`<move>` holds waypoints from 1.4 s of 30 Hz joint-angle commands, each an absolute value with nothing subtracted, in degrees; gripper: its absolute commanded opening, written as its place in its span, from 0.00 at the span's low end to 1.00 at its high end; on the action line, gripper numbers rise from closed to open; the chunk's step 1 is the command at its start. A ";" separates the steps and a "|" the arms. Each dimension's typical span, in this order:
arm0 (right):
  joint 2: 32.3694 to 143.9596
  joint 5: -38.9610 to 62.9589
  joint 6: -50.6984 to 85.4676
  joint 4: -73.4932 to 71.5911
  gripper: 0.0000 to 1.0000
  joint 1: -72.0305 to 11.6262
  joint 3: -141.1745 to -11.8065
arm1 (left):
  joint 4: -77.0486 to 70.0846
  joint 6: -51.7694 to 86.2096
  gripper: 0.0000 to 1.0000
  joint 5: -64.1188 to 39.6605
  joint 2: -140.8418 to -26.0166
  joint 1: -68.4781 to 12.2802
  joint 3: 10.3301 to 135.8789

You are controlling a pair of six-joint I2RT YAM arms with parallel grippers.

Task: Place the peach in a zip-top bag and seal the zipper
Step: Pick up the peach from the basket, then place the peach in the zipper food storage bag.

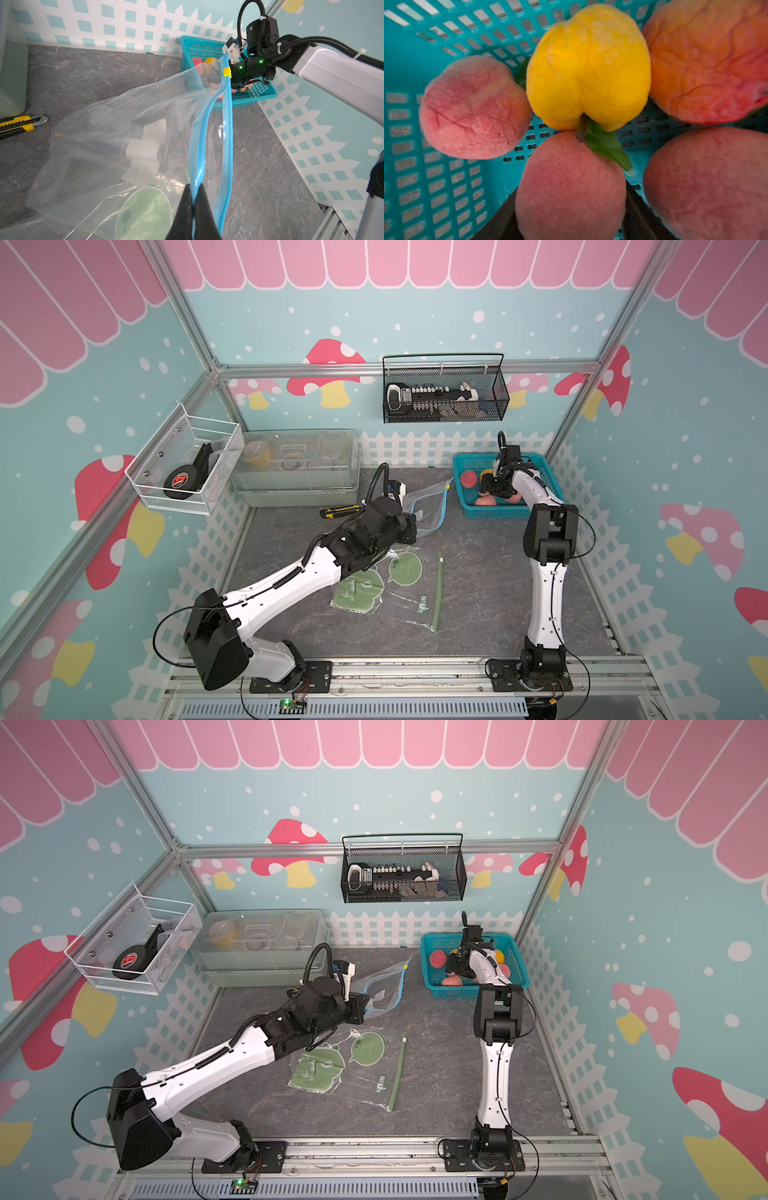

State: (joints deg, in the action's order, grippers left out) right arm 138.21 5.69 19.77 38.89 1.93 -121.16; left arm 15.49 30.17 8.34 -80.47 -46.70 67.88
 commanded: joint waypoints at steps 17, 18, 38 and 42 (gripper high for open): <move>105.42 9.53 20.05 19.75 0.54 2.22 -88.76 | 16.39 29.44 0.00 8.82 -78.87 -46.93 68.71; 102.96 10.50 20.31 18.00 0.54 2.20 -86.03 | 16.37 29.44 0.00 8.63 -78.90 -46.96 68.78; 71.17 39.09 19.02 9.77 0.52 -3.70 -65.28 | 16.05 30.67 0.00 9.63 -80.84 -46.93 70.50; 70.23 41.78 16.67 12.12 0.52 -8.41 -65.95 | 16.01 30.63 0.00 8.49 -81.63 -46.93 71.66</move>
